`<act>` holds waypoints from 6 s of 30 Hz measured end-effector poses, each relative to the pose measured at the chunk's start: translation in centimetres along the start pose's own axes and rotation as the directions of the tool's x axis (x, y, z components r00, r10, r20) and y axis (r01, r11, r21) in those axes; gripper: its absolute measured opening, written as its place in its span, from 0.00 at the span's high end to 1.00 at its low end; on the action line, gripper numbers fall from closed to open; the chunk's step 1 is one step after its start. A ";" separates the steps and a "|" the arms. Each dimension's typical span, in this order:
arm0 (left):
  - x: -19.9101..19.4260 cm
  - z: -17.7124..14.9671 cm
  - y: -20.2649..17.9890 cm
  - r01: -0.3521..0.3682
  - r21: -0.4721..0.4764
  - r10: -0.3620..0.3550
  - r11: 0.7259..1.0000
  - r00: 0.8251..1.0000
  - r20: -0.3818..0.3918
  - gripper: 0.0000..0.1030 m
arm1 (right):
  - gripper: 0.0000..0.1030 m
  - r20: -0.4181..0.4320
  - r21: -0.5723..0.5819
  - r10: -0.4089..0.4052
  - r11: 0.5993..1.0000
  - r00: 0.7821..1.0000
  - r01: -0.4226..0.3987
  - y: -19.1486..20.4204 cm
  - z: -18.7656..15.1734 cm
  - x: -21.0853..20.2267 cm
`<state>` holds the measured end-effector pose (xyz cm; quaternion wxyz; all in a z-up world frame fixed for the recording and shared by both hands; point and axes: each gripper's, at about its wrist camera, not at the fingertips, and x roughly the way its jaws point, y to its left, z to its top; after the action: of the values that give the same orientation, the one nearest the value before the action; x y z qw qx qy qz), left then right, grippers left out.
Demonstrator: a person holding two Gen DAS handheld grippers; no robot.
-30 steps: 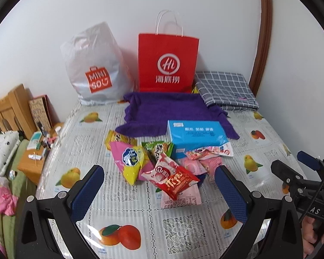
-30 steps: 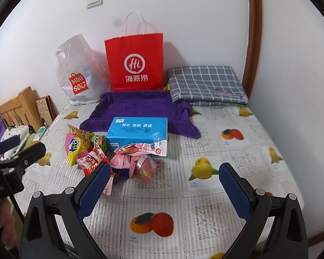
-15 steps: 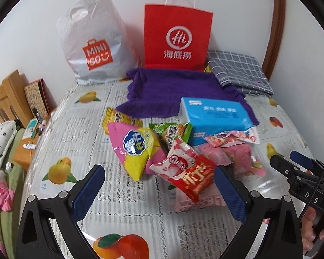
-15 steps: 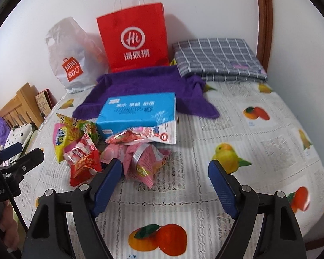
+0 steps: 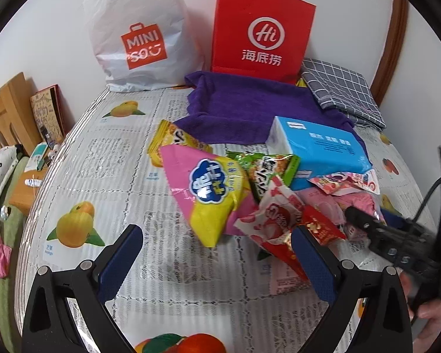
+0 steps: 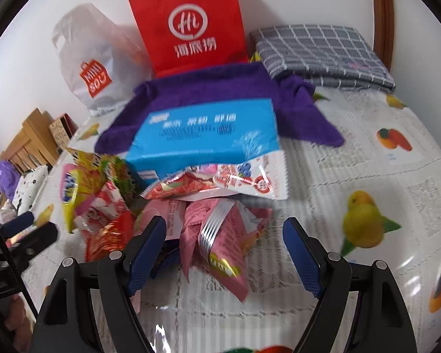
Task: Organize snacks
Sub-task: 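Grasp the pink-yellow chip bag with left tool while right tool grasps pink wrapped candy, then lift both held snacks and carry them toward the purple towel, then lower both held snacks over the purple towel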
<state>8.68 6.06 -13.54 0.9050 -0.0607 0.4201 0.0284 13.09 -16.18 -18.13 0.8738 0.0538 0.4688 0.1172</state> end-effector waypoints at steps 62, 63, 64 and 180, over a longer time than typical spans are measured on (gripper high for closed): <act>-3.5 1.8 1.1 0.048 -0.083 -0.040 0.995 0.995 0.091 0.49 | 0.56 0.201 -0.053 -0.051 0.997 0.978 0.063 -4.1 -1.4 -9.2; -3.7 1.9 0.9 0.051 -0.081 -0.044 0.995 0.995 0.094 0.49 | 0.56 0.202 -0.051 -0.051 0.997 0.978 0.063 -4.1 -1.3 -9.3; -3.9 2.0 0.8 0.055 -0.077 -0.048 0.996 0.994 0.097 0.49 | 0.56 0.204 -0.049 -0.053 0.997 0.978 0.064 -4.0 -1.2 -9.6; 19.5 21.2 -3.4 0.035 0.018 -0.031 0.999 0.984 -0.174 0.49 | 0.56 -0.030 -0.165 -0.069 0.984 0.997 0.063 -3.1 24.0 12.8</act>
<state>37.64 5.51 -14.59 0.8657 -0.0606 0.4968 0.0038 40.39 -15.54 -15.79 0.8702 -0.0360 0.4747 0.1273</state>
